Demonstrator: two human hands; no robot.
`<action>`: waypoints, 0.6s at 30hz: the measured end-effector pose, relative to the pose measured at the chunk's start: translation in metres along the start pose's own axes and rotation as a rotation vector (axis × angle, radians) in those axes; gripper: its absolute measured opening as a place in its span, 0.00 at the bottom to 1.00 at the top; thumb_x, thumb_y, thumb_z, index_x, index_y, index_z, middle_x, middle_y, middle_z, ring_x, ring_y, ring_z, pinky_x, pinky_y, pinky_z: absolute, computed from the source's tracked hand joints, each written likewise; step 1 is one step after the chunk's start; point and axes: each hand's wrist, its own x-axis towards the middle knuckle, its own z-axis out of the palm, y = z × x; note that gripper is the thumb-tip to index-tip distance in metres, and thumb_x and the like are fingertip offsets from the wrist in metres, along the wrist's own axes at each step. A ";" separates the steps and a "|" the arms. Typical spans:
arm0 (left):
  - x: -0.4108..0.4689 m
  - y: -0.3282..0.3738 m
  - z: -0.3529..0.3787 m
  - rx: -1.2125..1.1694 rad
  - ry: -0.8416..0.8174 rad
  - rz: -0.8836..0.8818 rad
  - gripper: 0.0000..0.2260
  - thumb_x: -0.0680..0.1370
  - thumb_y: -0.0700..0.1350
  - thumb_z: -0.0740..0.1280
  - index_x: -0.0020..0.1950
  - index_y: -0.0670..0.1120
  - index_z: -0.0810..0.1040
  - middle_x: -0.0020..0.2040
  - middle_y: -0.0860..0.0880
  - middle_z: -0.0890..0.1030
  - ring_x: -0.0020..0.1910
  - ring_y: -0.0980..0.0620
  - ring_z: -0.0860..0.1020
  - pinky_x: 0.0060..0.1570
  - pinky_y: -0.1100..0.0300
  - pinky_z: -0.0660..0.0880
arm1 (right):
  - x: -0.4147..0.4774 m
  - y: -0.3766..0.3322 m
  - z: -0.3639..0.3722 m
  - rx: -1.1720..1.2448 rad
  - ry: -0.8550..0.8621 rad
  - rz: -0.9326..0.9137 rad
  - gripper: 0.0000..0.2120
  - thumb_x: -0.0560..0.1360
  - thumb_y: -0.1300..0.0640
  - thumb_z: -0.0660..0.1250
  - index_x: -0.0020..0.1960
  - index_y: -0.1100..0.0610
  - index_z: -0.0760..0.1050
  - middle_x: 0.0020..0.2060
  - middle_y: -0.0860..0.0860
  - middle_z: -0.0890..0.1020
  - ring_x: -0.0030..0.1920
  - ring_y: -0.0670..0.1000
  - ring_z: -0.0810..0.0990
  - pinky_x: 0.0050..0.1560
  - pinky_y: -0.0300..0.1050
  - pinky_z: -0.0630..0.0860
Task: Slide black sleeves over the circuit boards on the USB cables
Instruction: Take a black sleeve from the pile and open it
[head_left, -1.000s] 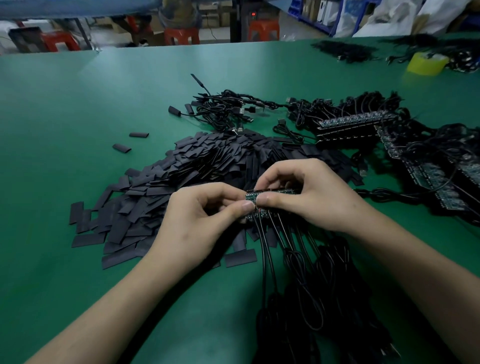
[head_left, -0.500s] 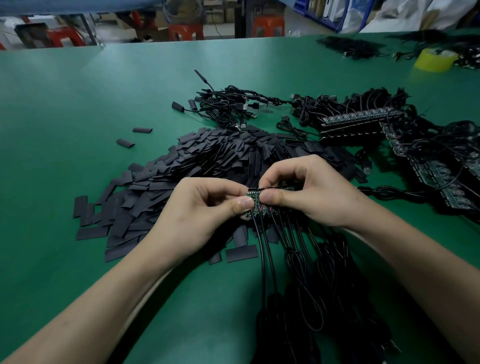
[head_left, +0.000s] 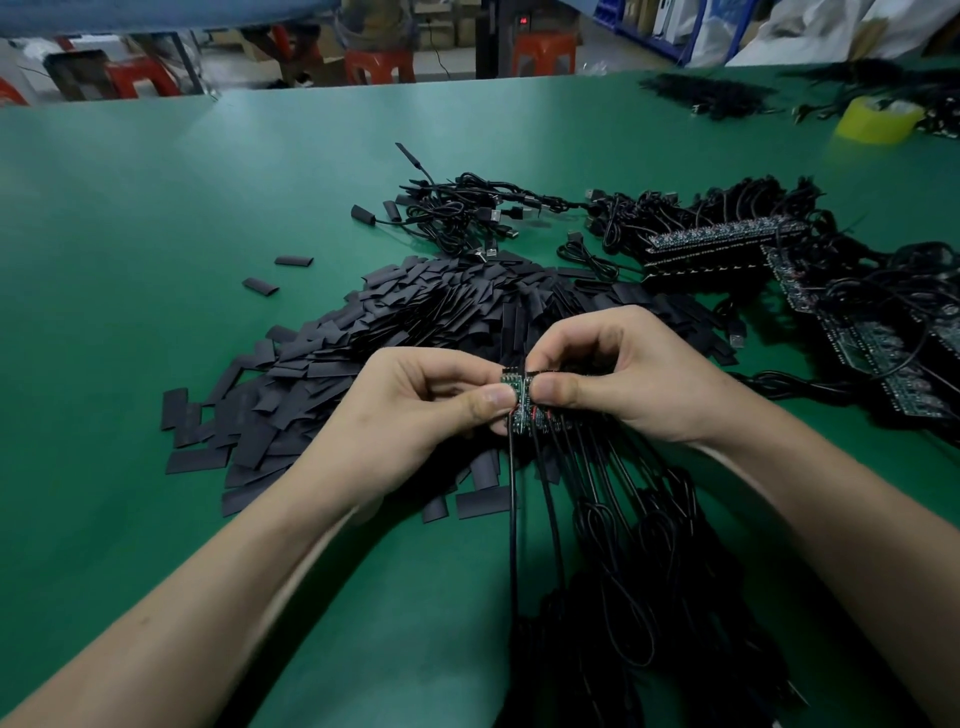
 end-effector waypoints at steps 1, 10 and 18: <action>0.000 0.000 -0.001 -0.011 0.008 0.000 0.06 0.70 0.40 0.73 0.46 0.41 0.86 0.35 0.49 0.86 0.31 0.59 0.81 0.36 0.70 0.76 | 0.000 -0.001 -0.001 -0.036 0.004 0.014 0.04 0.71 0.51 0.75 0.44 0.50 0.84 0.38 0.47 0.85 0.40 0.43 0.81 0.45 0.35 0.77; 0.001 0.004 -0.006 0.067 0.194 0.164 0.03 0.69 0.44 0.75 0.42 0.47 0.87 0.39 0.51 0.86 0.37 0.59 0.81 0.40 0.68 0.75 | -0.003 -0.013 0.016 -0.478 0.162 -0.003 0.15 0.72 0.35 0.67 0.49 0.43 0.83 0.45 0.39 0.83 0.51 0.40 0.81 0.53 0.35 0.73; 0.023 0.015 -0.042 0.386 0.248 0.215 0.08 0.76 0.53 0.73 0.53 0.54 0.86 0.47 0.56 0.87 0.47 0.59 0.82 0.50 0.65 0.77 | -0.005 -0.037 0.030 0.376 0.078 0.044 0.12 0.80 0.49 0.63 0.41 0.51 0.79 0.32 0.53 0.84 0.32 0.53 0.85 0.32 0.40 0.76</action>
